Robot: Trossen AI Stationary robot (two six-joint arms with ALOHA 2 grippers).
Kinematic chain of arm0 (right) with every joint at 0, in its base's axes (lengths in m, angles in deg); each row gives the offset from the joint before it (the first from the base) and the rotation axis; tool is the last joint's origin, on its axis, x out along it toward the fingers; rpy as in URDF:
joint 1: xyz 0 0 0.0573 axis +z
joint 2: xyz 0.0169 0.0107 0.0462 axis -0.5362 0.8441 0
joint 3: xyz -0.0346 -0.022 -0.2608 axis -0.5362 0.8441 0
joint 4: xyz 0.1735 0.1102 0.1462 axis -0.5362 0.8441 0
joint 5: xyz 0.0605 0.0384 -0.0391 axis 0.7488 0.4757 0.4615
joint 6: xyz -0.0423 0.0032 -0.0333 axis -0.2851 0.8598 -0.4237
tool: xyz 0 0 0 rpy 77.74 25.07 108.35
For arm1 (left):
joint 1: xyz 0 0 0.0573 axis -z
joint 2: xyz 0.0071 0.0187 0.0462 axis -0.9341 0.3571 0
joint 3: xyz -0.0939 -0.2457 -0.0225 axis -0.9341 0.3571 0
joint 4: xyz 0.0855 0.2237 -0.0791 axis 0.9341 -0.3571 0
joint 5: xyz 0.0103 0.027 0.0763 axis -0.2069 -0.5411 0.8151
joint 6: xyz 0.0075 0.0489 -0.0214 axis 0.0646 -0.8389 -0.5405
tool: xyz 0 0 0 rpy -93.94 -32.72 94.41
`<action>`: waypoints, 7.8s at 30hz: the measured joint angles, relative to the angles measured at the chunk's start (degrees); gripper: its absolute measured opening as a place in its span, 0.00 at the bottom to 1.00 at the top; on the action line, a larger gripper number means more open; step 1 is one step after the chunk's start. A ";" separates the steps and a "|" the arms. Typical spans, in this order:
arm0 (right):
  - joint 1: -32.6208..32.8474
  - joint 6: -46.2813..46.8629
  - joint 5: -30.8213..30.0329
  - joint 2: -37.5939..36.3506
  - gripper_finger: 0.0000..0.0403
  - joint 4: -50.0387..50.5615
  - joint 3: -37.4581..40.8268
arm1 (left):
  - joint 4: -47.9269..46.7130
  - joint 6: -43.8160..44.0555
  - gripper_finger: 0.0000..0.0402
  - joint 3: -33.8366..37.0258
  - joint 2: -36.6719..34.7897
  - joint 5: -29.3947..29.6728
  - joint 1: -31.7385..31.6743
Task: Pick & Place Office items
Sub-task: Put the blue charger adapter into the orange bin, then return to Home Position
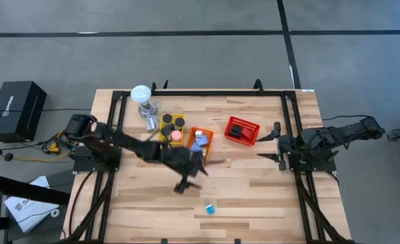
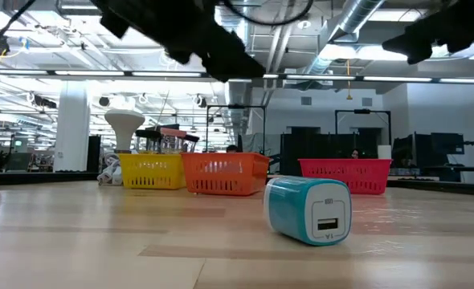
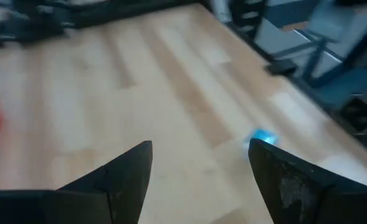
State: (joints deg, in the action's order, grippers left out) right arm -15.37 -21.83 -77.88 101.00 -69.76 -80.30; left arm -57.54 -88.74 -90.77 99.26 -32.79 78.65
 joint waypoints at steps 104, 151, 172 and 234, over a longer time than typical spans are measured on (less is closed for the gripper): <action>-7.05 18.54 -0.18 47.13 0.60 -28.62 -0.04 | -25.35 3.75 0.51 -23.20 -5.74 23.25 -7.55; -18.84 40.85 -12.38 82.53 0.60 0.97 -31.23 | -27.87 5.07 0.51 -23.18 -16.12 23.86 -7.66; -18.09 42.49 -10.46 82.53 0.43 0.54 -31.23 | -27.88 5.11 0.51 -23.18 -16.12 23.87 -7.66; -15.08 16.34 -1.58 88.50 0.63 17.69 -57.52 | -27.93 5.09 0.51 -23.18 -16.12 23.88 -7.66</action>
State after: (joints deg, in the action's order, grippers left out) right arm -30.45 -5.50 -79.46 189.49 -52.06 -137.82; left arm -85.48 -83.65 -113.95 83.14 -8.91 71.00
